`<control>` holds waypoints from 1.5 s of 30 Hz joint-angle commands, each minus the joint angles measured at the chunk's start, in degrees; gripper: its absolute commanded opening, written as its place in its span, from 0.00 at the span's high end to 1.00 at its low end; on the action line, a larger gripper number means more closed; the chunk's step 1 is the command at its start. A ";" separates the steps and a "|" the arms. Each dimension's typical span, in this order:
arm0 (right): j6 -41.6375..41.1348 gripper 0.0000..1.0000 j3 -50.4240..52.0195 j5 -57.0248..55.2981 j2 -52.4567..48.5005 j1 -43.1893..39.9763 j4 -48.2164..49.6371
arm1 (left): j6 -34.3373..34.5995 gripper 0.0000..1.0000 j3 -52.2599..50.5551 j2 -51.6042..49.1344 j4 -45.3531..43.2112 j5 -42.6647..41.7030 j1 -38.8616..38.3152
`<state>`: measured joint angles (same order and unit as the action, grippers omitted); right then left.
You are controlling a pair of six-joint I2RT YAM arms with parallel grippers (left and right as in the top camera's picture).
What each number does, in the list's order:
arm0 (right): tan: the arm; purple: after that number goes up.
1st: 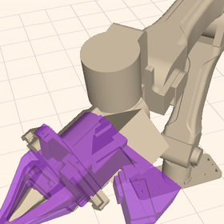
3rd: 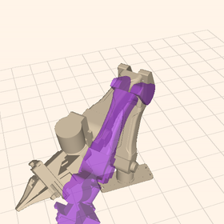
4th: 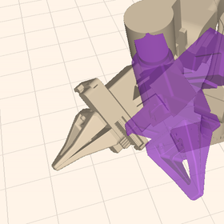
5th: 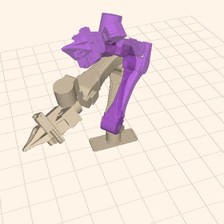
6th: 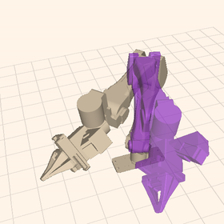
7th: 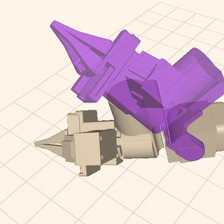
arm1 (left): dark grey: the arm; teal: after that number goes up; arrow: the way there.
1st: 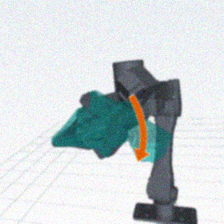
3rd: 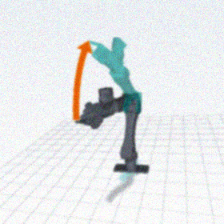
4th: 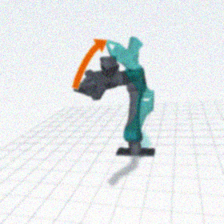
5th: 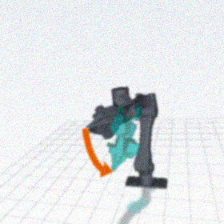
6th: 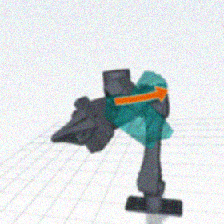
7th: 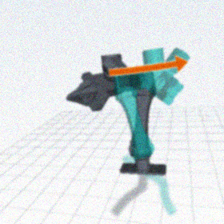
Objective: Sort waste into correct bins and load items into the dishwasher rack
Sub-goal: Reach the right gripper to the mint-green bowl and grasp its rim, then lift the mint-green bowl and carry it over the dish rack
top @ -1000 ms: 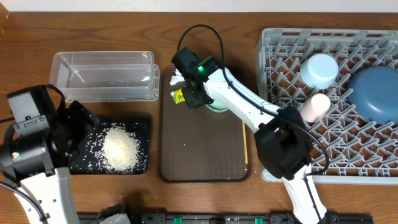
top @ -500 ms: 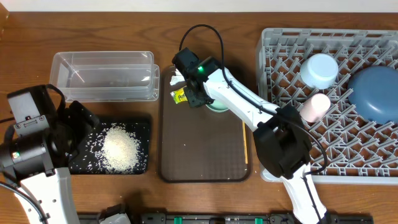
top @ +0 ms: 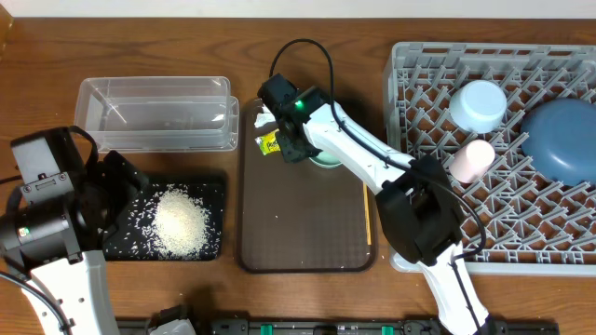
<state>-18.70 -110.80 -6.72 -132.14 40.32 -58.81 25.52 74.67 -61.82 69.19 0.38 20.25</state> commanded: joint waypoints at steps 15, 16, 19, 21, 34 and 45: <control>-1.49 0.99 -0.24 0.59 -0.22 0.13 -1.49 | 0.07 0.05 0.57 -0.02 0.20 0.31 0.31; -1.46 0.99 -0.50 0.72 0.79 0.15 -2.12 | 0.04 0.05 0.57 -0.02 0.20 0.31 0.31; -1.44 0.99 -1.44 0.74 4.66 0.07 -4.37 | 0.07 0.05 0.57 -0.02 0.20 0.31 0.31; -1.44 0.99 -1.90 0.72 8.46 -0.22 -6.16 | 0.07 0.05 0.57 -0.04 0.20 0.31 0.31; -2.34 0.99 -1.88 -4.00 33.62 -12.92 -24.13 | 0.07 0.05 0.57 -0.28 0.20 0.31 0.31; 7.04 0.99 2.05 7.74 44.76 -45.72 -30.05 | 0.07 0.05 0.57 -0.28 0.20 0.31 0.31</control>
<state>-17.82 -110.52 -6.68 -90.63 1.61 -89.19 25.52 74.67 -61.84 69.19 0.38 20.25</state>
